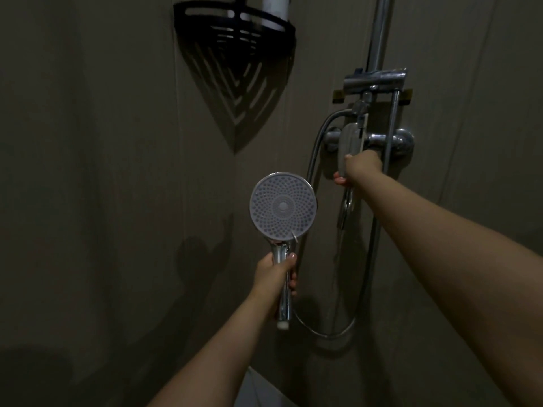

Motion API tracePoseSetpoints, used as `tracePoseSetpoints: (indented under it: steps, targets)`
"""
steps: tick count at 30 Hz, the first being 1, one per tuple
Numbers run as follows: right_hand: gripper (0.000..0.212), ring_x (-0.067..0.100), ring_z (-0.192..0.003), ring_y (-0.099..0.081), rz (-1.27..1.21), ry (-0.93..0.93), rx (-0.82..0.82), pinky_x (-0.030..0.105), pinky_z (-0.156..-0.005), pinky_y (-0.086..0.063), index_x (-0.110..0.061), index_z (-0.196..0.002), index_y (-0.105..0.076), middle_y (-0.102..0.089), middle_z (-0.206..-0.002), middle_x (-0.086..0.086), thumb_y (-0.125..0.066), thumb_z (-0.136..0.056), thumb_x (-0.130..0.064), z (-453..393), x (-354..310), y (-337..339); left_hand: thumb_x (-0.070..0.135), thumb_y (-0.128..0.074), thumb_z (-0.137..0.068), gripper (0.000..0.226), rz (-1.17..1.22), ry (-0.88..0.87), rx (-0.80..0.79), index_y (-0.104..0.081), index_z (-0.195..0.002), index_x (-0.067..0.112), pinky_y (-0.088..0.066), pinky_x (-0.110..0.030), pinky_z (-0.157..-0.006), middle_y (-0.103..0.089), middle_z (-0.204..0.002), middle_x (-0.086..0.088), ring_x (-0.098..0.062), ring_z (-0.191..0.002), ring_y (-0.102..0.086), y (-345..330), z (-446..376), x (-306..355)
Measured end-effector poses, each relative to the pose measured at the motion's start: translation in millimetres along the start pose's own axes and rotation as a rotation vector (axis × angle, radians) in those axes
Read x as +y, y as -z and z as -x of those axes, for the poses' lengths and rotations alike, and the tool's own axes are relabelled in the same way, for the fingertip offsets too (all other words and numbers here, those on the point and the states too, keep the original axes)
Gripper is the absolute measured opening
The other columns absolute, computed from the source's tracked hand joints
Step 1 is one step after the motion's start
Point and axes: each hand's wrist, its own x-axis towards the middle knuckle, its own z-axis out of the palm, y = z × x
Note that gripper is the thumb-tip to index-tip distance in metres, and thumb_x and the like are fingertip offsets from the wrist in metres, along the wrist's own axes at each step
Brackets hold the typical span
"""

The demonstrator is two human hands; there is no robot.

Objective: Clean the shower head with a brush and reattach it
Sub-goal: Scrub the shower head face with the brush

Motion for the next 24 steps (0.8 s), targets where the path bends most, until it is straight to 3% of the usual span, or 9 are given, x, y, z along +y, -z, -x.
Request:
tracePoseSetpoints:
  steps: [2,4,6,8,11,14,18,21,24]
  targets:
    - [0.039,0.036,-0.098,-0.063,-0.002,-0.004,-0.020,0.045,-0.082,-0.056,0.007,-0.131,-0.039,-0.055,-0.080,0.020,-0.042,-0.098,-0.015,0,1,3,0.015,-0.052,-0.091,0.010,-0.004,0.005,0.006,-0.050,-0.081,0.016,-0.041,-0.021,-0.040,-0.048,-0.059,-0.004,-0.011,-0.044,-0.044,-1,0,-3]
    - [0.041,0.033,-0.085,-0.064,0.039,0.007,-0.054,0.042,-0.069,-0.058,0.006,-0.130,-0.038,-0.059,-0.097,0.027,-0.038,-0.099,-0.021,1,5,7,0.015,-0.052,-0.091,0.012,0.002,0.014,0.016,-0.050,-0.080,0.016,-0.040,-0.021,-0.039,-0.047,-0.058,-0.004,-0.010,-0.041,-0.044,-2,0,-7]
    - [0.041,0.028,-0.066,-0.063,0.124,0.076,-0.053,0.036,-0.055,-0.055,0.003,-0.124,-0.044,-0.059,-0.090,0.025,-0.035,-0.100,-0.029,-2,14,13,0.015,-0.052,-0.091,0.011,0.009,0.020,0.011,-0.050,-0.080,0.016,-0.039,-0.022,-0.039,-0.047,-0.057,-0.003,-0.009,-0.040,-0.044,-3,-2,-12]
    - [0.040,0.025,-0.053,-0.062,0.219,0.162,-0.015,0.029,-0.048,-0.052,-0.002,-0.099,-0.056,-0.060,-0.074,0.018,-0.036,-0.099,-0.036,-4,27,26,0.016,-0.052,-0.091,0.010,0.024,0.026,0.001,-0.051,-0.081,0.017,-0.040,-0.022,-0.040,-0.047,-0.057,-0.003,-0.008,-0.040,-0.044,-5,-2,-15]
    - [0.047,0.029,-0.059,-0.058,0.436,0.238,0.088,0.024,-0.051,-0.042,-0.007,-0.070,-0.056,-0.056,-0.070,0.014,-0.041,-0.096,-0.043,-2,62,56,0.016,-0.053,-0.091,0.011,0.041,0.023,0.010,-0.050,-0.080,0.017,-0.039,-0.020,-0.039,-0.046,-0.057,-0.003,-0.008,-0.038,-0.043,-9,-4,-21]
    - [0.054,0.018,-0.045,-0.041,0.606,0.062,-0.088,0.017,-0.034,-0.031,-0.010,-0.058,-0.048,-0.048,-0.060,0.010,-0.043,-0.092,-0.051,9,114,88,0.016,-0.053,-0.091,0.013,0.049,0.020,0.012,-0.049,-0.078,0.017,-0.038,-0.019,-0.038,-0.045,-0.056,-0.004,-0.008,-0.037,-0.042,-12,-6,-28]
    - [0.047,0.013,-0.042,-0.029,0.709,-0.260,-0.400,0.013,-0.036,-0.022,-0.012,-0.066,-0.051,-0.038,-0.057,0.004,-0.039,-0.096,-0.046,22,166,105,0.016,-0.053,-0.091,0.015,0.034,0.022,0.016,-0.048,-0.077,0.017,-0.037,-0.018,-0.036,-0.045,-0.055,-0.003,-0.007,-0.035,-0.042,-17,-6,-35]
    - [0.031,0.013,-0.046,-0.033,0.775,-0.228,-0.457,0.017,-0.035,-0.026,-0.011,-0.076,-0.062,-0.042,-0.059,0.003,-0.040,-0.098,-0.016,22,169,94,0.016,-0.053,-0.091,0.014,0.030,0.015,0.007,-0.047,-0.078,0.016,-0.037,-0.018,-0.037,-0.044,-0.055,-0.003,-0.007,-0.036,-0.042,-21,-6,-37]
    - [0.025,0.010,-0.048,-0.040,0.812,-0.112,-0.369,0.012,-0.032,-0.032,0.001,-0.102,-0.067,-0.047,-0.058,-0.001,-0.045,-0.092,-0.007,20,161,83,0.015,-0.052,-0.091,0.014,0.028,0.011,0.009,-0.047,-0.078,0.016,-0.037,-0.017,-0.037,-0.044,-0.056,-0.003,-0.007,-0.035,-0.041,-22,-6,-38]
